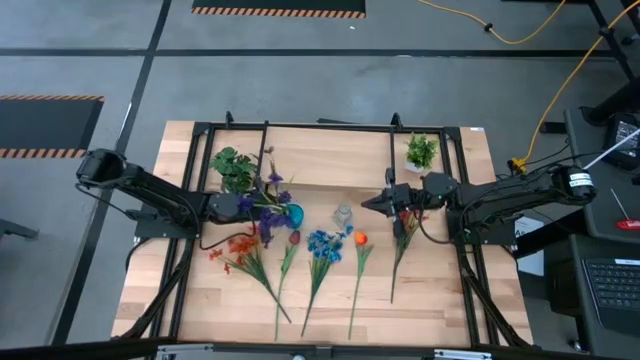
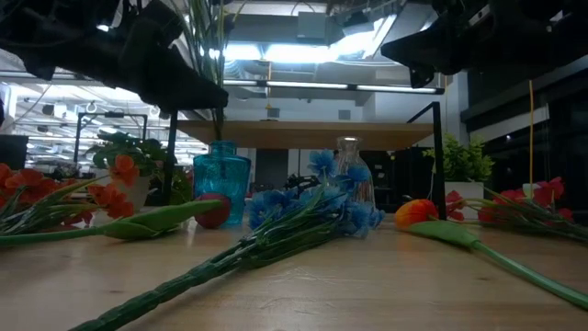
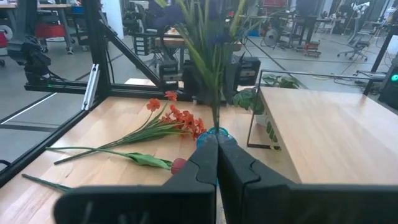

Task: Pick and place flowers into a vace then onto a shelf
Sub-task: Put the purple flowers into the transparent blue vase, then put the dark red flower into the transparent blue vase

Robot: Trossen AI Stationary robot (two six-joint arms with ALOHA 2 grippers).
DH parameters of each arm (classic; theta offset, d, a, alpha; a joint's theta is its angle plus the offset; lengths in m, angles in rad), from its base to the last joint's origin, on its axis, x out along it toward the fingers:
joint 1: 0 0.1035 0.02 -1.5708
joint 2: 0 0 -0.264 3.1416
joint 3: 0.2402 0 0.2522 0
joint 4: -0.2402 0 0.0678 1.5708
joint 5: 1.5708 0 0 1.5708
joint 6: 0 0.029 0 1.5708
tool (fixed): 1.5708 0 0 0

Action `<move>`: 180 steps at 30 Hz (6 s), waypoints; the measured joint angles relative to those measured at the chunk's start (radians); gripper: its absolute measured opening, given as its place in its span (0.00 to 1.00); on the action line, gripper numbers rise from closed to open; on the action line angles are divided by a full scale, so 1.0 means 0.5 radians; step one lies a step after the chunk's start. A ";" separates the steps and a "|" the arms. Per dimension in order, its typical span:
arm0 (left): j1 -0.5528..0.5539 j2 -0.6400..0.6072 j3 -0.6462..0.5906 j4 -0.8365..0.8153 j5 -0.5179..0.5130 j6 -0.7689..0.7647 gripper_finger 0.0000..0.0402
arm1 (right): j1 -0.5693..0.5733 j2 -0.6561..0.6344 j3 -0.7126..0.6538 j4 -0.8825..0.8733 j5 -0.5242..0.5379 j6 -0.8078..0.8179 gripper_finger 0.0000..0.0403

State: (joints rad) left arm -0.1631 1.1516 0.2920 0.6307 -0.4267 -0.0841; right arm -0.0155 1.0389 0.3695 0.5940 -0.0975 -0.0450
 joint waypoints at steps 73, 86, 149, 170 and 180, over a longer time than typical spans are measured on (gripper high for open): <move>-1.206 -0.987 0.648 -1.994 -0.522 -0.442 0.36 | 0.012 0.000 0.001 -0.079 0.002 0.037 0.01; -1.434 -0.846 0.670 -1.913 -0.406 -0.611 0.36 | 0.012 0.000 0.001 -0.079 0.002 0.037 0.01; -1.049 1.026 1.673 -2.312 -0.542 -1.716 0.36 | 0.015 -0.001 0.001 -0.263 0.002 0.020 0.01; -0.818 1.113 1.679 -2.476 -0.144 -2.116 0.36 | 0.015 -0.001 0.001 -0.348 0.002 -0.041 0.01; -0.821 1.361 1.677 -2.467 0.243 -2.309 0.36 | 0.015 -0.001 0.001 -0.362 0.002 -0.082 0.01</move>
State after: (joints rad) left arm -0.5735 1.8322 1.1305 -0.6025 -0.3052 -1.2387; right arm -0.0082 1.0386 0.3698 0.4129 -0.0967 -0.0862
